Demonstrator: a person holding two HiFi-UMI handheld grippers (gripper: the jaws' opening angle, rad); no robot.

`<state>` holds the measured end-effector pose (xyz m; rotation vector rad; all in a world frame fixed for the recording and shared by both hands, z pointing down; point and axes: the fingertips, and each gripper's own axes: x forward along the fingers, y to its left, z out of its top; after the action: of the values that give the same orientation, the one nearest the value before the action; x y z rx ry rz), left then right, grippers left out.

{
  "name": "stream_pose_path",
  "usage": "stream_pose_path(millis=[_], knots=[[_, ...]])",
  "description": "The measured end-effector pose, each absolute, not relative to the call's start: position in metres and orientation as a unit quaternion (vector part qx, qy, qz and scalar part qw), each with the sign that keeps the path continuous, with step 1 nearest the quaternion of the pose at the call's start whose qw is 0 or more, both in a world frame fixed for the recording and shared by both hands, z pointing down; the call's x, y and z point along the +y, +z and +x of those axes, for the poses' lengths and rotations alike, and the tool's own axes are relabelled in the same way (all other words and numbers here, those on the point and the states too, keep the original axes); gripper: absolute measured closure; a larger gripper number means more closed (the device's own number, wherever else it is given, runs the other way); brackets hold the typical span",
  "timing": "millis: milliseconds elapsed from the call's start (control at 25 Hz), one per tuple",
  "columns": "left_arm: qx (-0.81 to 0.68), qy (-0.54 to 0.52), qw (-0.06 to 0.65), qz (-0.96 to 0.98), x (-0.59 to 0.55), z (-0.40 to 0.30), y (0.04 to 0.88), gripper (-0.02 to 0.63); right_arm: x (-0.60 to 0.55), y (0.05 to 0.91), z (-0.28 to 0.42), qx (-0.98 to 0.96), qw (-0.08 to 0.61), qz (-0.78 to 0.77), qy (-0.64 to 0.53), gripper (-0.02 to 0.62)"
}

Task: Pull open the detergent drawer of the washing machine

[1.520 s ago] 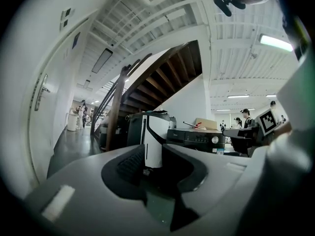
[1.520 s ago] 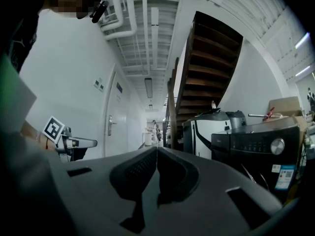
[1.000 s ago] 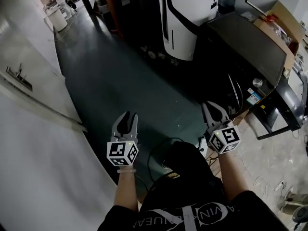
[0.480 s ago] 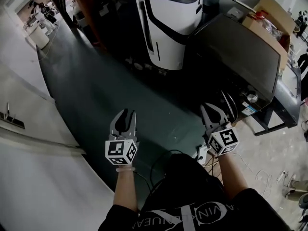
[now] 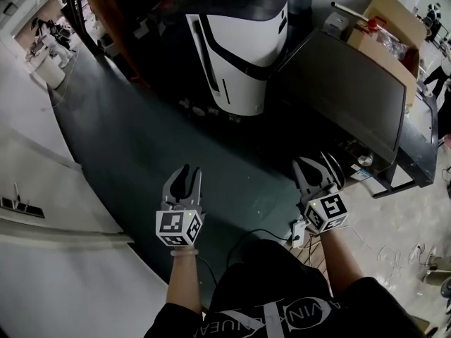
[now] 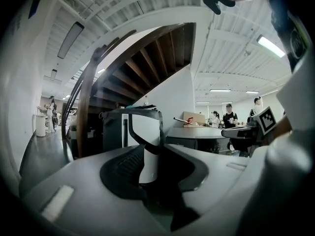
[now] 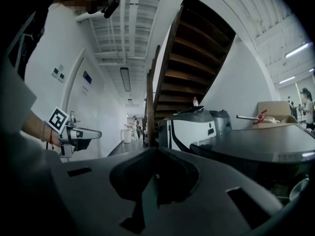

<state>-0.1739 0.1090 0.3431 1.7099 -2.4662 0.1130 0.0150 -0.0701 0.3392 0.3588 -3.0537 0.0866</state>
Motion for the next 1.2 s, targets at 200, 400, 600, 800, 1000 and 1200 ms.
stream_pose_path(millis=[200, 400, 600, 800, 1000, 1200], knots=[[-0.811, 0.050, 0.075, 0.578, 0.096, -0.170, 0.344, 0.502, -0.076, 0.339, 0.023, -0.989, 0.045, 0.136, 0.031, 0.583], [-0.796, 0.055, 0.074, 0.598, 0.078, -0.165, 0.341, 0.502, -0.080, 0.343, 0.038, -0.987, 0.035, 0.155, 0.032, 0.583], [-0.767, 0.053, 0.070, 0.636, 0.037, -0.154, 0.336, 0.502, -0.091, 0.339, 0.054, -0.981, 0.028, 0.190, 0.035, 0.583], [-0.722, 0.053, 0.078, 0.686, -0.021, -0.144, 0.349, 0.502, -0.106, 0.340, 0.061, -0.971, 0.029, 0.233, 0.033, 0.582], [-0.679, 0.067, 0.072, 0.727, -0.074, -0.142, 0.358, 0.502, -0.121, 0.345, 0.053, -0.958, 0.031, 0.282, 0.036, 0.583], [-0.645, 0.063, 0.087, 0.756, -0.112, -0.144, 0.370, 0.502, -0.137, 0.349, 0.038, -0.947, 0.029, 0.316, 0.045, 0.583]])
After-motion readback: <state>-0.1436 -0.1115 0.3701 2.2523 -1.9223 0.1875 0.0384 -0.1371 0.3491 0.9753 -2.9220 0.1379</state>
